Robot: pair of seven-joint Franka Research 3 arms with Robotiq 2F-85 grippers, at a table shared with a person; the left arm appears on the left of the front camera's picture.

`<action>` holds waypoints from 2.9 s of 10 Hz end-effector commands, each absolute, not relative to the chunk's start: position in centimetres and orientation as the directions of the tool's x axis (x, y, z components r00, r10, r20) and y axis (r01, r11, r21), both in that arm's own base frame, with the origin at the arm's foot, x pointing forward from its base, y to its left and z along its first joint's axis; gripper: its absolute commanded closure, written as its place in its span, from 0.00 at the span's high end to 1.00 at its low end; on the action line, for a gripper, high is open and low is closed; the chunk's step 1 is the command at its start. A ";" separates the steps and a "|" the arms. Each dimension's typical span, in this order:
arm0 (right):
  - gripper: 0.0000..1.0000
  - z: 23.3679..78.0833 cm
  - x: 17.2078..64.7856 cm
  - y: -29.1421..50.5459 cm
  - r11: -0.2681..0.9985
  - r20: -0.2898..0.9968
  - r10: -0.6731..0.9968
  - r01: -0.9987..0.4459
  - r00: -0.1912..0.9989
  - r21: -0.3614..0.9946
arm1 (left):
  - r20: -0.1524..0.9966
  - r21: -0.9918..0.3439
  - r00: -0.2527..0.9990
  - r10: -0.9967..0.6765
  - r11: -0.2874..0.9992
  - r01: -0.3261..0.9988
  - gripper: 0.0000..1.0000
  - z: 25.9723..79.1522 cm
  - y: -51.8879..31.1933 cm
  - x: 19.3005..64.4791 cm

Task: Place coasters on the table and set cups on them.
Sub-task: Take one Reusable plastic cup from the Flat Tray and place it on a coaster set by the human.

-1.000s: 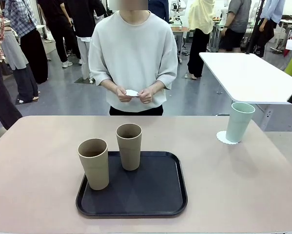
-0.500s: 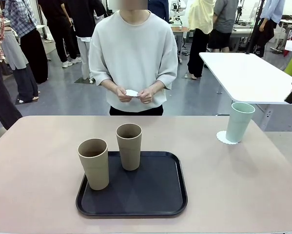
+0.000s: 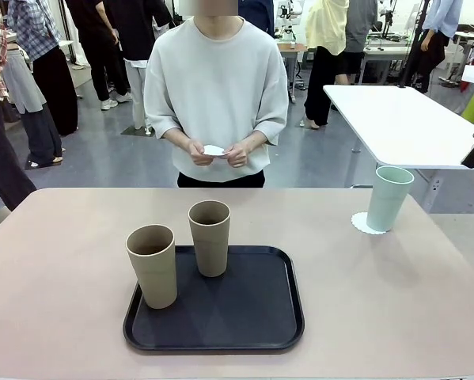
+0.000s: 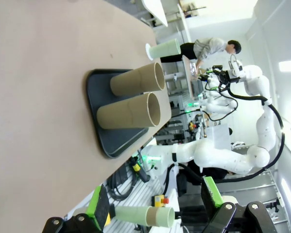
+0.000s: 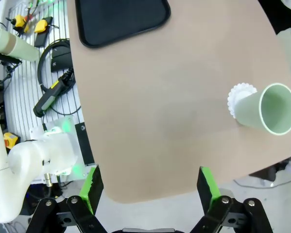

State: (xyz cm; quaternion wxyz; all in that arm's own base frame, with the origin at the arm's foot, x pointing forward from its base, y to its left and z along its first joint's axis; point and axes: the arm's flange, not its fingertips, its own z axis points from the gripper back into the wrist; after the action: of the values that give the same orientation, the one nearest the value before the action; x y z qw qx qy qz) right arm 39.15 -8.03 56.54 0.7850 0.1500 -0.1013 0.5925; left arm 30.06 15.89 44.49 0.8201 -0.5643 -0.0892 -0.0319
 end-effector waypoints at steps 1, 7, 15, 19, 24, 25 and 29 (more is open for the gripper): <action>1.00 56.5 39.1 -8.0 0.253 0.337 0.900 -0.961 0.278 0.115 | 0.199 -0.921 0.979 0.050 0.351 0.170 1.00 44.6 16.0 30.0; 1.00 55.4 32.4 -12.0 0.400 0.616 0.190 -0.633 0.765 0.663 | 0.199 -0.921 0.979 0.050 0.351 0.170 1.00 44.6 16.0 30.0; 1.00 46.8 29.7 -21.4 0.332 0.325 -0.046 -0.292 0.945 0.897 | 0.199 -0.921 0.979 0.050 0.351 0.170 1.00 44.6 16.0 30.0; 1.00 44.7 30.3 -22.9 0.350 0.330 -0.061 -0.289 0.942 0.891 | 0.199 -0.921 0.979 0.050 0.351 0.170 1.00 44.6 16.0 30.0; 1.00 44.7 30.3 -22.9 0.350 0.330 -0.061 -0.289 0.942 0.891 | 0.161 -0.852 0.987 0.024 0.508 0.127 1.00 48.0 15.3 30.0; 1.00 44.7 30.3 -22.9 0.350 0.330 -0.061 -0.289 0.942 0.891 | 0.167 -0.849 0.985 0.040 0.513 0.123 1.00 48.6 15.4 29.7; 1.00 44.7 30.3 -22.9 0.350 0.330 -0.061 -0.289 0.942 0.891 | 0.185 -0.892 0.982 0.028 0.424 0.156 1.00 46.2 15.7 30.3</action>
State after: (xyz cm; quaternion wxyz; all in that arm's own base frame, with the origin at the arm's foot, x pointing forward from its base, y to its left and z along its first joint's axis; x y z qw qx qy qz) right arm 30.71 -23.25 44.65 0.8052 0.5661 -0.1614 0.0720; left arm 30.30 15.55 46.29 0.8461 -0.5261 -0.0784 -0.0330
